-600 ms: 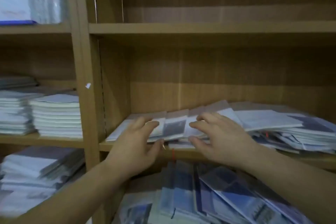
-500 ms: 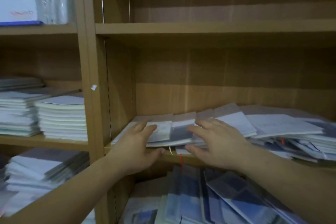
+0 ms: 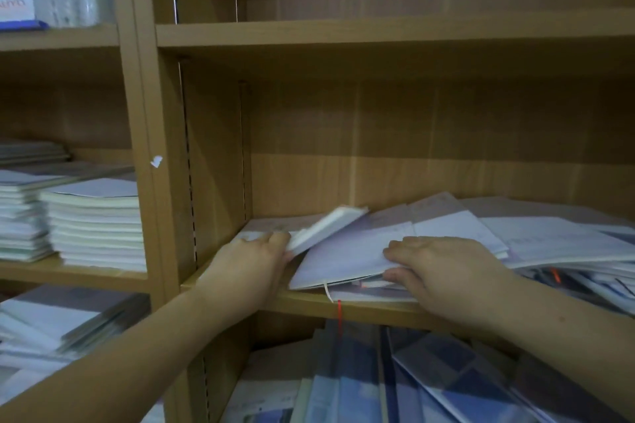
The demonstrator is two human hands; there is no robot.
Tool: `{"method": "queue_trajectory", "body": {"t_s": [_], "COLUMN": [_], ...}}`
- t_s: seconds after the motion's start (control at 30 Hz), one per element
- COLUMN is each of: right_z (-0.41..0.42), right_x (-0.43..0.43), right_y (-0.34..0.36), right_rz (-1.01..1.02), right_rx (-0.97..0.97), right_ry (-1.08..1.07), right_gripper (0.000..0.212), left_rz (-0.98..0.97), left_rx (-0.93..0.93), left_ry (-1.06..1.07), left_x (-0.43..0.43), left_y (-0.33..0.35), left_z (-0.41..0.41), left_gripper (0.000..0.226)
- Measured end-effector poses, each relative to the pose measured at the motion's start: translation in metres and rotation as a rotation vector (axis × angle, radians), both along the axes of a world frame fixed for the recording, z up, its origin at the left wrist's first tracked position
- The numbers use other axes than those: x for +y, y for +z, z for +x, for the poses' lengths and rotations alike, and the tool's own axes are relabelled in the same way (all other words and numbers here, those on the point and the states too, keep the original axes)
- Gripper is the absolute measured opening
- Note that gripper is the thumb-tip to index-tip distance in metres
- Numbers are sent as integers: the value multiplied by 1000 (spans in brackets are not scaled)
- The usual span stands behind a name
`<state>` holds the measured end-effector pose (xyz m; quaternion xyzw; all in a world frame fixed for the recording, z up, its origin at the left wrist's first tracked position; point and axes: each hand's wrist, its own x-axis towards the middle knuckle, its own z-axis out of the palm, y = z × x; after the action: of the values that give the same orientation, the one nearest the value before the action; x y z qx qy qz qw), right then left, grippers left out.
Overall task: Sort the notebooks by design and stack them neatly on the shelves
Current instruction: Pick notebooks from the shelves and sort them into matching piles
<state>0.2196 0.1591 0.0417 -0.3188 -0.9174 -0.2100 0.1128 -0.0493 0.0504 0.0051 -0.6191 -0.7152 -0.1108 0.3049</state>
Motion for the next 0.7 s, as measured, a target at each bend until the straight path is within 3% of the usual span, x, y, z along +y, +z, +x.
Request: {"method": "queue_trajectory", "body": {"t_s": [0.13, 0.23, 0.27, 0.33, 0.4, 0.43, 0.5, 0.53, 0.6, 0.7], "right_z": [16, 31, 39, 61, 77, 79, 73, 66, 54, 49], "right_x": [-3, -7, -9, -12, -17, -17, -14, -13, -5, 6], "right_y": [12, 18, 22, 28, 37, 40, 47, 50, 56, 61], "right_rz": [85, -26, -172, -462, -578, -581, -570, -561, -558, -546], "right_rx": [-37, -11, 77, 483, 867, 924, 783, 639, 437, 321], "right_ry": [-3, -40, -54, 10, 44, 40, -7, -56, -148, -215], "right_gripper": [41, 46, 50, 48, 35, 30, 33, 45, 53, 50], "left_rz": [131, 259, 252, 164, 155, 181, 260, 295, 257, 117], "left_rx": [-193, -147, -98, 42, 99, 97, 72, 42, -107, -694], "left_ry": [-37, -162, -198, -211, -225, -239, -307, -366, -467, -453], "left_x": [-1, 5, 7, 11, 16, 19, 28, 31, 28, 9], "left_y": [10, 14, 13, 2, -9, -10, -7, -5, 1, 20], "left_z": [15, 51, 65, 96, 117, 125, 136, 140, 144, 113], "left_gripper": [25, 15, 10, 23, 39, 40, 31, 23, 20, 24]}}
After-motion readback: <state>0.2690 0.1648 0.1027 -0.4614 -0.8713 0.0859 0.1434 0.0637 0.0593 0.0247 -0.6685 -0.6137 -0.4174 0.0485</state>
